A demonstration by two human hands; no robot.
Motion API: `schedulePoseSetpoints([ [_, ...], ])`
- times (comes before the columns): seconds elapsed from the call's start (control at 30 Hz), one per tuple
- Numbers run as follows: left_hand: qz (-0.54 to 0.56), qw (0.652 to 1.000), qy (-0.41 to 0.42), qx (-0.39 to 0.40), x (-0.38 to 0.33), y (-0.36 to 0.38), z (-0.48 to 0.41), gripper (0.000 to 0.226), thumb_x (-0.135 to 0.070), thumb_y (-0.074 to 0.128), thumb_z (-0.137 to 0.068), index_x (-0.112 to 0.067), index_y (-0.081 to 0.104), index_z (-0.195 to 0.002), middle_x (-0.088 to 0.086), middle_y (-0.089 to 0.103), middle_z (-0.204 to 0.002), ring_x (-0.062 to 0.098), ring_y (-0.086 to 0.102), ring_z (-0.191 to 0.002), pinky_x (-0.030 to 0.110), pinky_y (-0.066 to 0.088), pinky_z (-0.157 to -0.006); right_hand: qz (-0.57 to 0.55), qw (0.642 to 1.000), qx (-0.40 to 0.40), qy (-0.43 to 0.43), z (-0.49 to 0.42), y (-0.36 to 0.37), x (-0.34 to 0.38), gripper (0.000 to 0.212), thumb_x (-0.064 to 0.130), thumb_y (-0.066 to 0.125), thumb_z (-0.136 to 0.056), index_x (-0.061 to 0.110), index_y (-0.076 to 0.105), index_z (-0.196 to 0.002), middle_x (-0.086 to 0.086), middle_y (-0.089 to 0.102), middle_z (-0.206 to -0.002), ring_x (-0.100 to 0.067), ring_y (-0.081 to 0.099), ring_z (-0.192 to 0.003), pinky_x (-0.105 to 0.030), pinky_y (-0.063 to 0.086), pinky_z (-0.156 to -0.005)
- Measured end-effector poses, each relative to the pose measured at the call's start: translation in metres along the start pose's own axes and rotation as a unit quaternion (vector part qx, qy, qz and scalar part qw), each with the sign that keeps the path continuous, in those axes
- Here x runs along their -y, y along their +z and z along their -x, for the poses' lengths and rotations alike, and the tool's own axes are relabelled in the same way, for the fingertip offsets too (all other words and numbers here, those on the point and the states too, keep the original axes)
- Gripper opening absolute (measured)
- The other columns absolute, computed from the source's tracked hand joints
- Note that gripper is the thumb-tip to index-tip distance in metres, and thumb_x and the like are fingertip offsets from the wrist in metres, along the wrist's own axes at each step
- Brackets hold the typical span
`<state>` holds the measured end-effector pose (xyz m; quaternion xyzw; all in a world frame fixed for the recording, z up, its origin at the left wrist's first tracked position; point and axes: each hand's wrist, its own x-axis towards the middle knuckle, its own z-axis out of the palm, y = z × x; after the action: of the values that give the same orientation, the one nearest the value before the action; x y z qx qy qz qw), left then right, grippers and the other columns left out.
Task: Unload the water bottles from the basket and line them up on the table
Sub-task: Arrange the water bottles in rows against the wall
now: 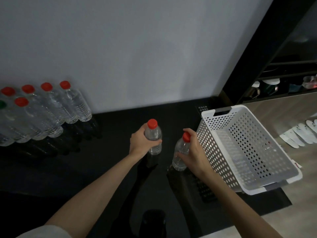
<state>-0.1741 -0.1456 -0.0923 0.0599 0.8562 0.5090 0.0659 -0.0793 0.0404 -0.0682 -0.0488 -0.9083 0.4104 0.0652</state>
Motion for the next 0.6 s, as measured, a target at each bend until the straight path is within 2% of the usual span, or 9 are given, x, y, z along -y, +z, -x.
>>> schedulePoseSetpoints([
  [0.07, 0.0, 1.0, 0.001, -0.01, 0.003, -0.014, 0.003, 0.063, -0.022, 0.089, -0.063, -0.028, 0.058, -0.118, -0.017, 0.061, -0.103, 0.004, 0.059, -0.101, 0.027, 0.049, -0.093, -0.013, 1.0, 0.019, -0.009, -0.009, 0.005, 0.014, 0.083, 0.009, 0.076, -0.075, 0.039, 0.025, -0.134, 0.01, 0.047, -0.117, -0.012, 0.057, -0.099, -0.032, 0.051, -0.087],
  [0.13, 0.002, 1.0, -0.005, -0.029, 0.007, -0.033, 0.004, 0.064, -0.023, 0.09, -0.062, -0.027, 0.059, -0.117, -0.016, 0.063, -0.102, 0.004, 0.061, -0.099, 0.023, 0.049, -0.089, -0.041, 0.998, 0.041, -0.017, -0.019, 0.013, 0.031, 0.082, 0.01, 0.075, -0.077, 0.044, 0.024, -0.131, 0.013, 0.049, -0.111, -0.01, 0.059, -0.095, -0.028, 0.05, -0.082],
  [0.23, 0.001, 0.998, -0.013, -0.062, 0.015, -0.067, 0.006, 0.063, -0.024, 0.091, -0.06, -0.028, 0.06, -0.115, -0.019, 0.063, -0.097, 0.004, 0.061, -0.095, 0.019, 0.046, -0.084, -0.07, 0.994, 0.07, -0.043, -0.035, 0.032, 0.059, 0.083, 0.01, 0.076, -0.077, 0.044, 0.023, -0.131, 0.019, 0.048, -0.107, -0.005, 0.059, -0.092, -0.02, 0.048, -0.079],
  [0.33, -0.003, 0.993, -0.027, -0.111, 0.029, -0.105, 0.009, 0.065, -0.025, 0.092, -0.058, -0.026, 0.062, -0.115, -0.017, 0.065, -0.096, 0.004, 0.063, -0.093, 0.014, 0.045, -0.08, -0.083, 0.988, 0.106, -0.073, -0.049, 0.059, 0.086, 0.084, 0.008, 0.076, -0.077, 0.043, 0.022, -0.132, 0.017, 0.049, -0.108, -0.006, 0.06, -0.093, -0.022, 0.049, -0.079],
  [0.4, -0.011, 0.989, -0.036, -0.143, 0.042, -0.132, 0.011, 0.067, -0.026, 0.092, -0.056, -0.025, 0.064, -0.116, -0.014, 0.068, -0.096, 0.006, 0.064, -0.093, 0.018, 0.049, -0.083, -0.084, 0.984, 0.125, -0.091, -0.057, 0.079, 0.106, 0.084, 0.007, 0.075, -0.078, 0.043, 0.021, -0.132, 0.016, 0.049, -0.108, -0.008, 0.06, -0.094, -0.025, 0.05, -0.081],
  [0.5, -0.013, 0.983, -0.058, -0.174, 0.066, -0.172, 0.011, 0.067, -0.029, 0.092, -0.054, -0.027, 0.064, -0.115, -0.011, 0.071, -0.099, 0.008, 0.067, -0.096, 0.033, 0.054, -0.091, -0.094, 0.98, 0.142, -0.102, -0.067, 0.111, 0.136, 0.084, 0.007, 0.075, -0.079, 0.045, 0.021, -0.131, 0.014, 0.049, -0.11, -0.013, 0.06, -0.096, -0.034, 0.053, -0.087],
  [0.6, -0.015, 0.979, -0.07, -0.191, 0.087, -0.211, 0.009, 0.064, -0.028, 0.092, -0.056, -0.026, 0.065, -0.114, -0.012, 0.07, -0.099, 0.007, 0.066, -0.095, 0.035, 0.054, -0.093, -0.096, 0.978, 0.152, -0.102, -0.077, 0.145, 0.164, 0.084, 0.009, 0.075, -0.078, 0.048, 0.021, -0.13, 0.008, 0.048, -0.119, -0.018, 0.058, -0.105, -0.042, 0.051, -0.093],
])
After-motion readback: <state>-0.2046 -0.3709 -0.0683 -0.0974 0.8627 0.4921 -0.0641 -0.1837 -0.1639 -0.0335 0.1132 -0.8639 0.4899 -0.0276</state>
